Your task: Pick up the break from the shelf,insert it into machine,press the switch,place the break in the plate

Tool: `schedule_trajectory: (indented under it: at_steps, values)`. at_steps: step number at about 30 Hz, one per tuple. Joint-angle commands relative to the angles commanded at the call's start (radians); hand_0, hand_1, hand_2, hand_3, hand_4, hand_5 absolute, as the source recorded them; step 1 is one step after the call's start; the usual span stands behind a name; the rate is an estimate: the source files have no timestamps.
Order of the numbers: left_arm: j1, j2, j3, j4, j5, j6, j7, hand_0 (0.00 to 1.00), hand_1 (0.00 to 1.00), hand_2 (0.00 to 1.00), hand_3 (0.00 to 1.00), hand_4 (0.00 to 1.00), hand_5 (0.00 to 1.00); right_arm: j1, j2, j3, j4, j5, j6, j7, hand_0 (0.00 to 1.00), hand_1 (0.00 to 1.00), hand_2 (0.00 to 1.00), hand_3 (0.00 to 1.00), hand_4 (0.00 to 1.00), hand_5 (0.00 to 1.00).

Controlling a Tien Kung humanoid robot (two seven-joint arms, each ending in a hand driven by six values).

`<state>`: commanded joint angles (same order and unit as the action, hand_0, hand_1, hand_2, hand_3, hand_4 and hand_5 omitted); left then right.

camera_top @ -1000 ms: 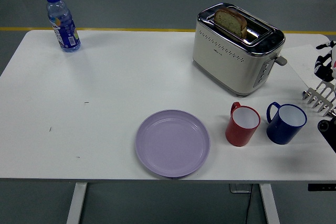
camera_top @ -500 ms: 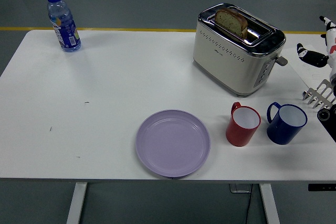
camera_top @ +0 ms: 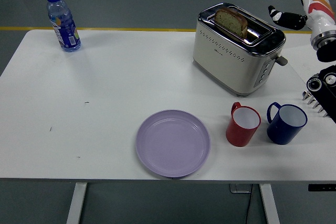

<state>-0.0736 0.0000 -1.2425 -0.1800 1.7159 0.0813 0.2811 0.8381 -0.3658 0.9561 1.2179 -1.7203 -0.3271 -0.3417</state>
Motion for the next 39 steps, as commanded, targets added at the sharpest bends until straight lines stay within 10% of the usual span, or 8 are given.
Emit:
schedule_trajectory:
  at_steps: [20,39]
  values:
    - [0.002,0.000,0.022,0.000,-0.014,0.005,0.004,0.602,0.452,0.427,0.563,0.307,0.944,0.229,0.155,-0.180,-0.263,-0.040,0.180,-0.070,0.793,0.755,0.821,0.845,0.765,0.307]
    - [-0.005,0.000,0.029,0.000,-0.017,0.012,0.002,0.601,0.445,0.417,0.561,0.311,0.937,0.316,0.264,-0.231,-0.477,-0.031,0.207,-0.086,0.767,0.738,0.789,0.833,0.772,0.318]
